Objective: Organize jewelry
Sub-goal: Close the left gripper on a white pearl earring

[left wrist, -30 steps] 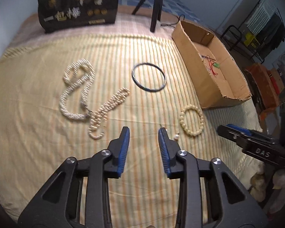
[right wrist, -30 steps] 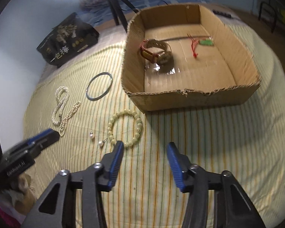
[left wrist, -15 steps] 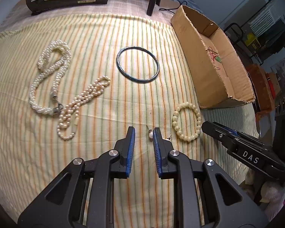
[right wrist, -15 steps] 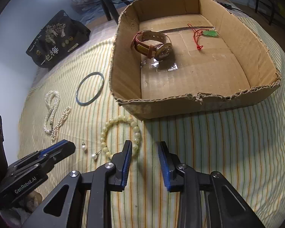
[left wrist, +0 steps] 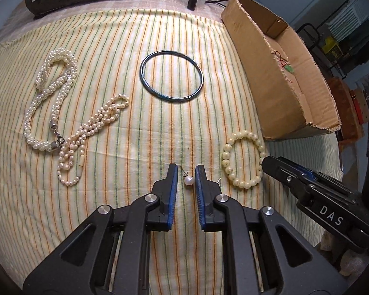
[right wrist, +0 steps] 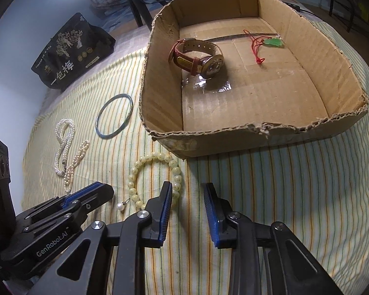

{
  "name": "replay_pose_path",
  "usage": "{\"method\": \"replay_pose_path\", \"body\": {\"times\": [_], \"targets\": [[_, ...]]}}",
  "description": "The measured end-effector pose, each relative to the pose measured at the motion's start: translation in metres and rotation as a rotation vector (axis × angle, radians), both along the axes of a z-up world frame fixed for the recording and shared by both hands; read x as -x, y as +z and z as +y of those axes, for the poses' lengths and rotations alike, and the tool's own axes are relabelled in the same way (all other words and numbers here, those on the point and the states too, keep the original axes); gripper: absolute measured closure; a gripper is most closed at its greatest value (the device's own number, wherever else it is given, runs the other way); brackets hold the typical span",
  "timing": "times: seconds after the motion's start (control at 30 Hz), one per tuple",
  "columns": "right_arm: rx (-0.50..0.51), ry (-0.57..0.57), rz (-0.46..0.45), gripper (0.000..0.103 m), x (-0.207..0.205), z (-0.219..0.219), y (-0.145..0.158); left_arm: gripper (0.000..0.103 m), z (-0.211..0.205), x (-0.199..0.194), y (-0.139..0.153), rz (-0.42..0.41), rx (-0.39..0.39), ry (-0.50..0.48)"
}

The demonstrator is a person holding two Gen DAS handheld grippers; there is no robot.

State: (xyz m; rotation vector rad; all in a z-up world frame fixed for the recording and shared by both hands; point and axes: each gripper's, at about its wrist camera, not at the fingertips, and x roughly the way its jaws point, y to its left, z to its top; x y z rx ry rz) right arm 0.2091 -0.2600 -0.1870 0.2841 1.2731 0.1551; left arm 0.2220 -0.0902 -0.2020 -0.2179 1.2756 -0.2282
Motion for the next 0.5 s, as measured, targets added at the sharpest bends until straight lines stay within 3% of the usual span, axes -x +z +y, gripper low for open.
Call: {"method": "replay_pose_path", "body": {"times": [0.3,0.4,0.5], "targets": [[0.050,0.004,-0.011,0.076,-0.001,0.013,-0.003,0.096,-0.002,-0.002,-0.005,-0.005,-0.020,-0.002],[0.130,0.050,-0.038,0.082,0.000,0.024,-0.001,0.097,-0.001,-0.003,-0.005,-0.009,-0.019,0.000],[0.142,0.072,-0.050,0.097,0.000,0.028,0.002,0.097,0.002,-0.005,-0.005,-0.015,-0.019,0.006]]}}
